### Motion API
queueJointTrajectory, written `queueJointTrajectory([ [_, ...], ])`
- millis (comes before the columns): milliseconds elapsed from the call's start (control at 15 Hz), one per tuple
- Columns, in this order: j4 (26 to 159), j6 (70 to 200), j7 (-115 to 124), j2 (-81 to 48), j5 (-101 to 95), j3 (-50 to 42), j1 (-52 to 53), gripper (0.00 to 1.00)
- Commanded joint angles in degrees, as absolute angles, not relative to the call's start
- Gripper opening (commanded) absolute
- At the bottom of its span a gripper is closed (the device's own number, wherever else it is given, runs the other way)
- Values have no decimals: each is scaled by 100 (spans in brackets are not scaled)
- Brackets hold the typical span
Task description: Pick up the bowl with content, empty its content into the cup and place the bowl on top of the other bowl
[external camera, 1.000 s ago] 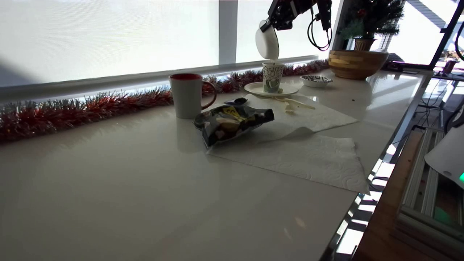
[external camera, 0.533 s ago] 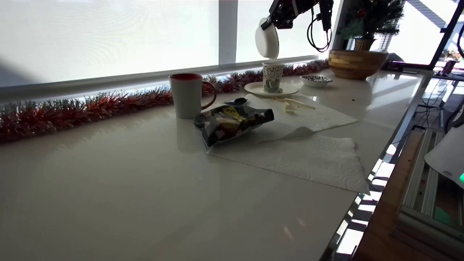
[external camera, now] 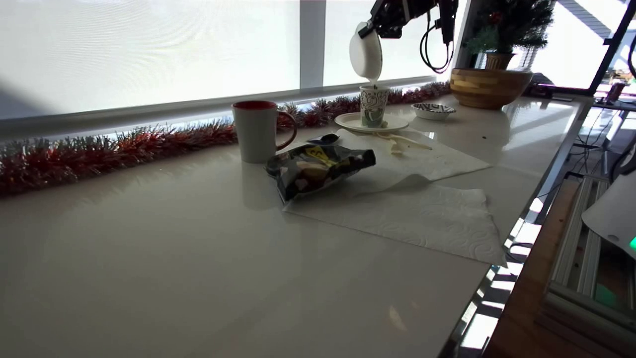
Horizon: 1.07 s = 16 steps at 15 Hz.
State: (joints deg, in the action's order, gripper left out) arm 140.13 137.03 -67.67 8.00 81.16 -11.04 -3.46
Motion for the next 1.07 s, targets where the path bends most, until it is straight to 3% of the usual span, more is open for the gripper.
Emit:
queueJointTrajectory([
  [0, 14059, 13464, -6993, 886, 8387, -1019, -535, 1],
  [1000, 14081, 12852, -7256, 880, 8692, -1083, -785, 1],
])
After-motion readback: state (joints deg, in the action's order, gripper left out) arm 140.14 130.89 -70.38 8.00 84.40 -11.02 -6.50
